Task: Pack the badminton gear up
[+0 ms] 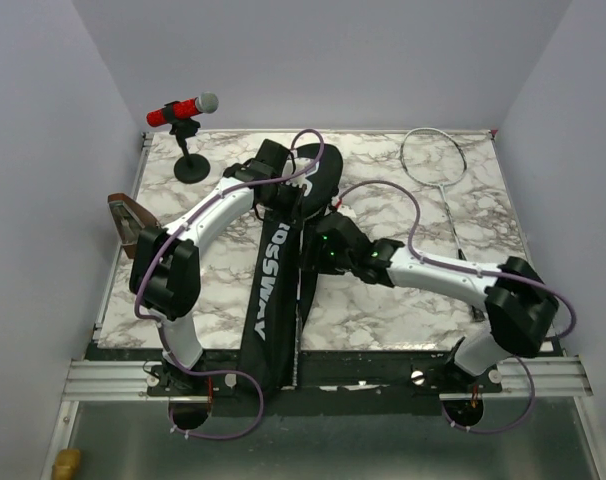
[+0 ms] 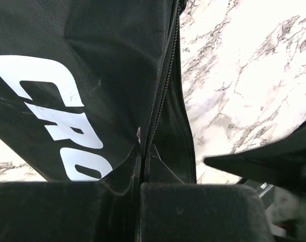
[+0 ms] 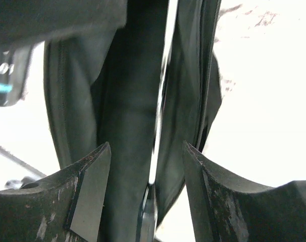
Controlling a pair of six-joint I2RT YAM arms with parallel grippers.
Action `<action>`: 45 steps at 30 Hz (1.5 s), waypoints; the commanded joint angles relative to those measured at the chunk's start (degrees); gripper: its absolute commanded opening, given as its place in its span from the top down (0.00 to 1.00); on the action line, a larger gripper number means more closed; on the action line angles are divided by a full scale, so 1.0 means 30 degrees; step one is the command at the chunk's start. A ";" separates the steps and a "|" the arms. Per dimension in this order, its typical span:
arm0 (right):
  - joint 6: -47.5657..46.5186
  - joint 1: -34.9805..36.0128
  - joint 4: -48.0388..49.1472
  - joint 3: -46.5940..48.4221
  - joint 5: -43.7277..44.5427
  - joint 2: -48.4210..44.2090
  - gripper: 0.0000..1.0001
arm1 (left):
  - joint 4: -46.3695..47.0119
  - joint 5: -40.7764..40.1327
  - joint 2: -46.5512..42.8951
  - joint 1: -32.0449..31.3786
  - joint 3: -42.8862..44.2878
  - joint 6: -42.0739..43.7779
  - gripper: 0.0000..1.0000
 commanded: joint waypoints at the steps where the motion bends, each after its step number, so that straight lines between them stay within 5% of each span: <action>1: 0.0127 0.0206 0.0752 -0.2403 -0.4784 -0.2524 0.34 | -0.0927 0.0896 0.0288 -0.0147 0.0595 -0.0290 1.00; 23: 0.0978 0.3487 0.1660 -0.3641 -0.8135 0.1132 0.44 | -0.1190 0.0456 0.0933 0.0293 0.1270 -0.0115 1.00; 25: 0.0948 0.3575 0.1486 -0.3465 -0.8136 0.1513 0.48 | -0.1161 0.0515 0.0962 0.0351 0.1211 -0.0085 1.00; 31: 0.1476 0.3576 0.0928 -0.2909 -0.6293 0.1078 0.85 | -0.1102 0.0574 0.0728 0.0556 0.0918 -0.0144 1.00; 34: 0.1389 0.3576 0.0256 -0.2061 -0.5237 0.0695 0.93 | -0.1161 0.0632 0.0640 0.0616 0.0918 -0.0144 1.00; 45: 0.1387 0.3078 0.0252 -0.0653 -0.5264 0.0987 0.99 | -0.1278 0.0720 0.0757 0.0615 0.0947 -0.0202 1.00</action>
